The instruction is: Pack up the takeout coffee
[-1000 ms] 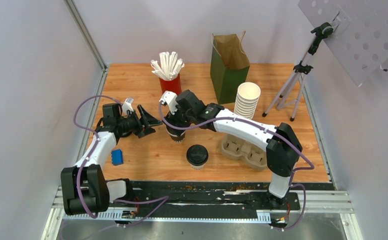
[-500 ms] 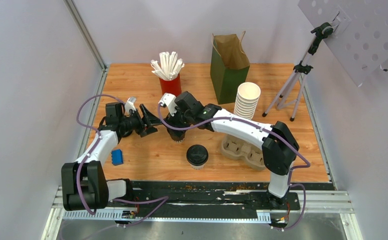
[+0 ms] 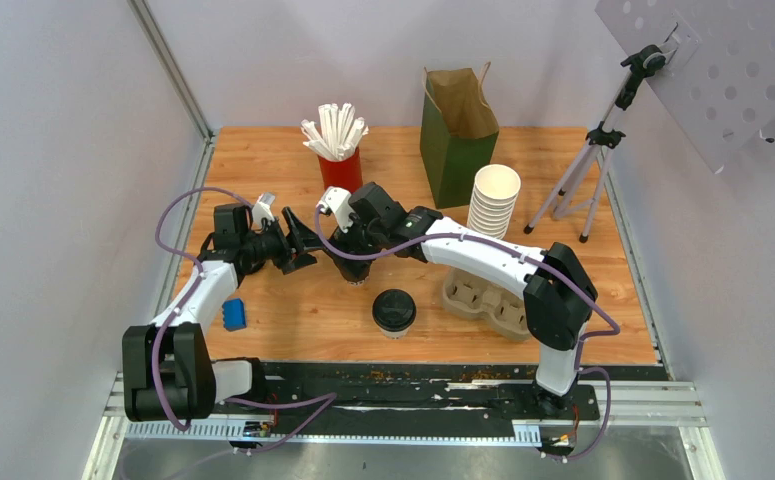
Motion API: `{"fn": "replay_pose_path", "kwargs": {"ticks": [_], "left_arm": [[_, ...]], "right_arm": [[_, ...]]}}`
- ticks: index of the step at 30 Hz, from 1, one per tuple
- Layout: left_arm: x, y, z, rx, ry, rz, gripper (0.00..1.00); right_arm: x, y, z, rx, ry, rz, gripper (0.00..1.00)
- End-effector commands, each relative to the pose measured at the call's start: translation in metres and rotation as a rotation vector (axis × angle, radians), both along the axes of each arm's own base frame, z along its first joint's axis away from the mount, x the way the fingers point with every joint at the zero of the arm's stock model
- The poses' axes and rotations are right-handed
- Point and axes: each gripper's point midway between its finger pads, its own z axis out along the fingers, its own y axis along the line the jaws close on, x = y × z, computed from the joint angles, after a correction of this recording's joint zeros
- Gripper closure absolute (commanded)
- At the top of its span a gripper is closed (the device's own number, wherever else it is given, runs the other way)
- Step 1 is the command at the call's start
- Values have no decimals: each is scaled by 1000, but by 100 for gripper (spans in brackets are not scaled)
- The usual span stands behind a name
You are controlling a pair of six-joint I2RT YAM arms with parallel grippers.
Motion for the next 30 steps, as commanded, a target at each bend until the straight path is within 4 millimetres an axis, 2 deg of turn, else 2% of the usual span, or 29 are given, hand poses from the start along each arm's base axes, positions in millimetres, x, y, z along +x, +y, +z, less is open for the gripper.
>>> {"fn": "replay_pose_path", "kwargs": {"ticks": [1, 5, 8, 11, 13, 17, 30], "left_arm": [[1, -1, 13, 25, -75, -17, 16], [1, 5, 10, 108, -90, -32, 17], [5, 4, 8, 125, -102, -49, 19], [8, 3, 5, 129, -102, -54, 21], [6, -5, 4, 135, -109, -80, 22], [10, -7, 1, 149, -119, -80, 22], [20, -12, -7, 125, -131, -108, 25]], "right_arm": [[-3, 7, 55, 100, -39, 20, 4], [-6, 2, 78, 143, -32, 9, 5], [-3, -3, 84, 172, 7, -7, 9], [7, -10, 79, 178, 50, -31, 18], [14, -13, 73, 174, 72, -43, 23], [24, -17, 60, 158, 99, -51, 27], [32, -13, 36, 147, 183, -7, 25]]}}
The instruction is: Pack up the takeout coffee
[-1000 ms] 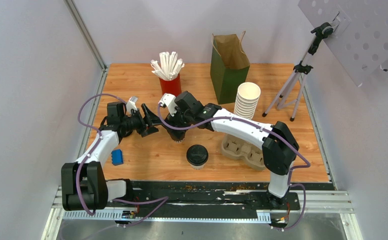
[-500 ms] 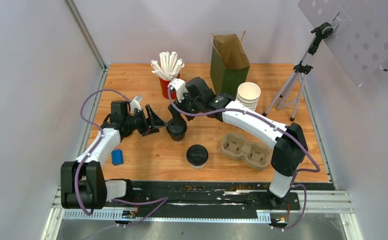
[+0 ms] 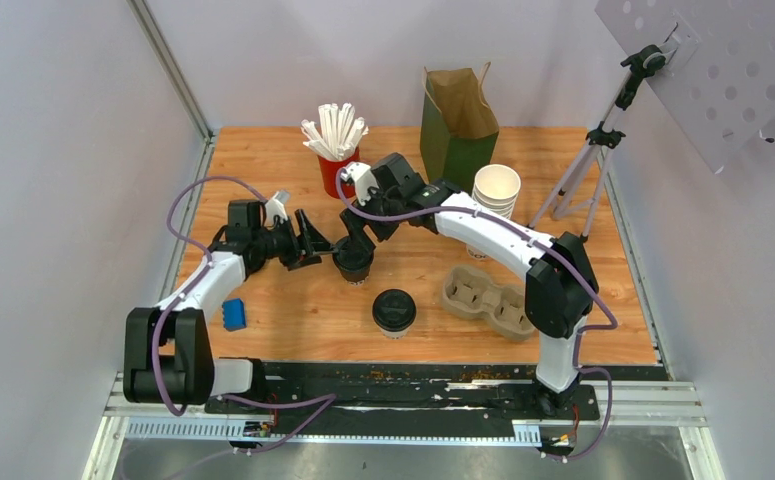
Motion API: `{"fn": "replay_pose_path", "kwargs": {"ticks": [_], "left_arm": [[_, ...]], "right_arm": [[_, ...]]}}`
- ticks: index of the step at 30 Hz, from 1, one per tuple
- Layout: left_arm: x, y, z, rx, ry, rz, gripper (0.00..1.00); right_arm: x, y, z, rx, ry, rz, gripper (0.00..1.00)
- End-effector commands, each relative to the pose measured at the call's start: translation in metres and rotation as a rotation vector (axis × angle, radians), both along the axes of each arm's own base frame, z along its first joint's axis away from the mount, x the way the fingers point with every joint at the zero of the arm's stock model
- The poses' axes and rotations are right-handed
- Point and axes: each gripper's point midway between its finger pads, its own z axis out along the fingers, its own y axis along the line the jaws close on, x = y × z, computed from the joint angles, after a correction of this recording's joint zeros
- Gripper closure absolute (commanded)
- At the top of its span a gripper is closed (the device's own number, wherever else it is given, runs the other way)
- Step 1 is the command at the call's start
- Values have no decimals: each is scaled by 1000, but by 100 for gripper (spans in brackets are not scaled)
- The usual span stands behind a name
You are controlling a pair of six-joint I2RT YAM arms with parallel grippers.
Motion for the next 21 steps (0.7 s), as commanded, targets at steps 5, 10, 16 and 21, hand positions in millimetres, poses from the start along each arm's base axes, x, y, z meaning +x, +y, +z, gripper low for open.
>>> {"fn": "replay_pose_path", "kwargs": {"ticks": [5, 10, 16, 21], "left_arm": [[16, -9, 3, -39, -57, -47, 31], [14, -9, -10, -39, -24, -54, 37], [10, -9, -15, -22, -18, -56, 37], [6, -11, -16, -28, -6, -61, 40]], "right_arm": [[12, 14, 8, 52, 7, 34, 31], [16, 8, -15, 20, 38, 15, 41], [13, -1, -32, -4, 63, 3, 59], [8, -2, -36, 11, 73, 1, 63]]}}
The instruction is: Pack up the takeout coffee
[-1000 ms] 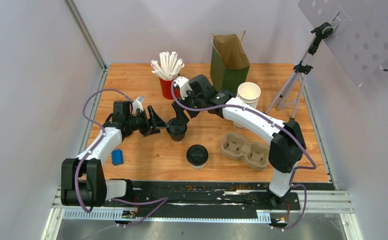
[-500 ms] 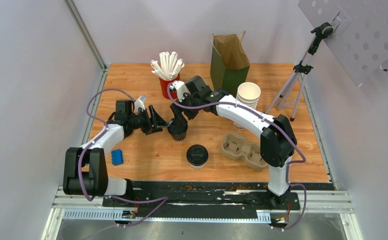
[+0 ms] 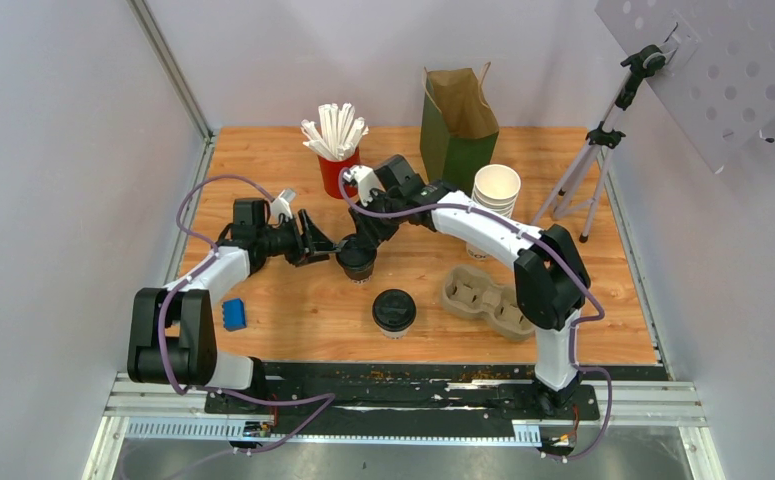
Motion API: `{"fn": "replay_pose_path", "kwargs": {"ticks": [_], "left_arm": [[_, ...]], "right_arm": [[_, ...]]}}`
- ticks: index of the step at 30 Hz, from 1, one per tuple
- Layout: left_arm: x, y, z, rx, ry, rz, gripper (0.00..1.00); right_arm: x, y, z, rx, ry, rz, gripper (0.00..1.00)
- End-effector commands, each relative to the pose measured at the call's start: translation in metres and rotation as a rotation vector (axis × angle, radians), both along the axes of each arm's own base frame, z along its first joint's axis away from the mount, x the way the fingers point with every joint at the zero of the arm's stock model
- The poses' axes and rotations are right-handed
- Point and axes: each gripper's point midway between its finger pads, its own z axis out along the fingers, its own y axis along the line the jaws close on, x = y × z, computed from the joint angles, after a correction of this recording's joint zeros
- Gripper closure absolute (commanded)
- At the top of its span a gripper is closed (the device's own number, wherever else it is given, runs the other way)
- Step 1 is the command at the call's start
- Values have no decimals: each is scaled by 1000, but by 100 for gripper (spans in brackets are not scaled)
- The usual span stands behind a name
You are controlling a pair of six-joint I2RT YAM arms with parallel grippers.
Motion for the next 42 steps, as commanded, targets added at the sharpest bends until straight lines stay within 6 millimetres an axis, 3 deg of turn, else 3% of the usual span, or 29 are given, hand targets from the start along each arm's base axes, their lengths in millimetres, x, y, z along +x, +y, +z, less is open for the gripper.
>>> {"fn": "replay_pose_path", "kwargs": {"ticks": [1, 6, 13, 16, 21, 26, 30, 42], "left_arm": [[-3, 0, -6, 22, -6, -3, 39], [1, -11, 13, -101, -25, 8, 34], [0, -18, 18, -92, -58, -15, 26], [-3, -24, 13, -97, -52, -30, 25], [-2, -22, -4, -28, -23, -9, 32], [-4, -17, -15, 95, -4, -21, 36], [-6, -18, -18, 109, 5, -20, 39], [-9, -23, -24, 122, 13, -31, 39]], "right_arm": [[-2, -6, -8, -1, 3, -15, 64], [-8, -7, -14, 9, 17, -6, 64], [-11, -7, -14, 24, 19, 0, 65], [-13, -6, -11, 36, 11, 9, 65], [-13, -6, -6, 39, 5, 42, 62], [3, -18, 27, 59, -21, -6, 50], [7, -26, 46, 89, -26, -47, 51], [-5, -23, 46, 116, 45, -44, 58]]}}
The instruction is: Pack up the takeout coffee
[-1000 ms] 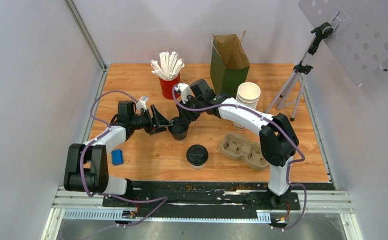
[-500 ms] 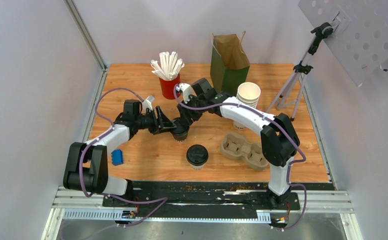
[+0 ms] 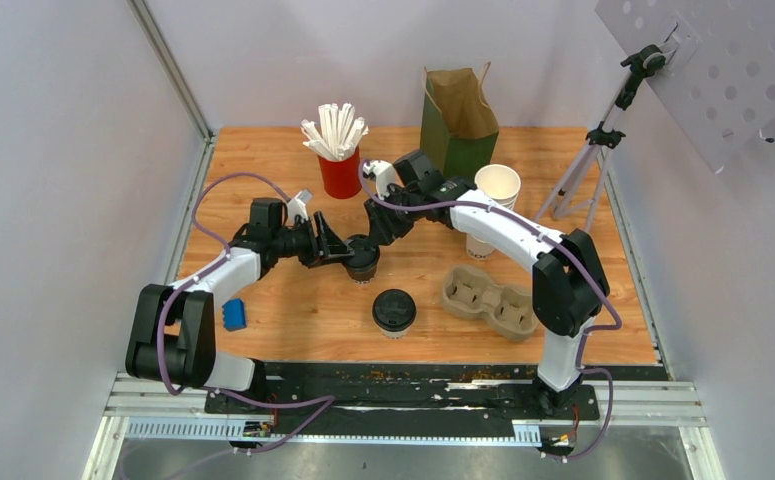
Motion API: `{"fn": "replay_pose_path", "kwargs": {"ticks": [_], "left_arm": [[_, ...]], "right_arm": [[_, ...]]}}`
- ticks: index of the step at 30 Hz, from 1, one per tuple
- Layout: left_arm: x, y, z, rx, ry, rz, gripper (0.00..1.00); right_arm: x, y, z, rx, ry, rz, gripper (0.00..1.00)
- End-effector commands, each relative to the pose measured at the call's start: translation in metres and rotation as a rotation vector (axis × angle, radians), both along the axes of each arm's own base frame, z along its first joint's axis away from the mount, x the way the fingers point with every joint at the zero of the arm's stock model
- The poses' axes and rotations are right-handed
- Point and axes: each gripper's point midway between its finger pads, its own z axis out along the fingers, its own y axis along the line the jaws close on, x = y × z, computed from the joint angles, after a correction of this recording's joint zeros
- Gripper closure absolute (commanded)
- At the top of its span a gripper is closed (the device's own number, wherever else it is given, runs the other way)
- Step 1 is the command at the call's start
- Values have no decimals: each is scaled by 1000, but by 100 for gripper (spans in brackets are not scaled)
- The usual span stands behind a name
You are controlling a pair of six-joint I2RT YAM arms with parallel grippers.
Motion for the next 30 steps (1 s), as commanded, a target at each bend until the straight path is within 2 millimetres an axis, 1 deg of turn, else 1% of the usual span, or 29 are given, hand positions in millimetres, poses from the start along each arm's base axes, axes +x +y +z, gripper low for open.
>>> {"fn": "replay_pose_path", "kwargs": {"ticks": [1, 8, 12, 16, 21, 24, 30], "left_arm": [[-2, 7, -20, 96, 21, 17, 39], [-4, 5, -20, 95, 24, 14, 40], [-4, 5, -20, 95, 23, 17, 40], [-7, 8, -20, 113, 24, 24, 40], [-12, 11, -28, 138, 34, 22, 40], [-15, 13, -34, 146, 44, 22, 40], [-19, 16, -39, 171, 52, 23, 40]], "right_arm": [[-4, 7, 26, 69, 17, -5, 58], [-16, 13, 13, 55, 79, 7, 63], [-20, 11, 2, 29, 99, -1, 71], [-23, 3, -15, -15, 114, -19, 81], [-27, -6, -34, -57, 126, -36, 82], [-25, -12, -42, -87, 118, -47, 83], [-27, -21, -64, -139, 131, -53, 83]]}}
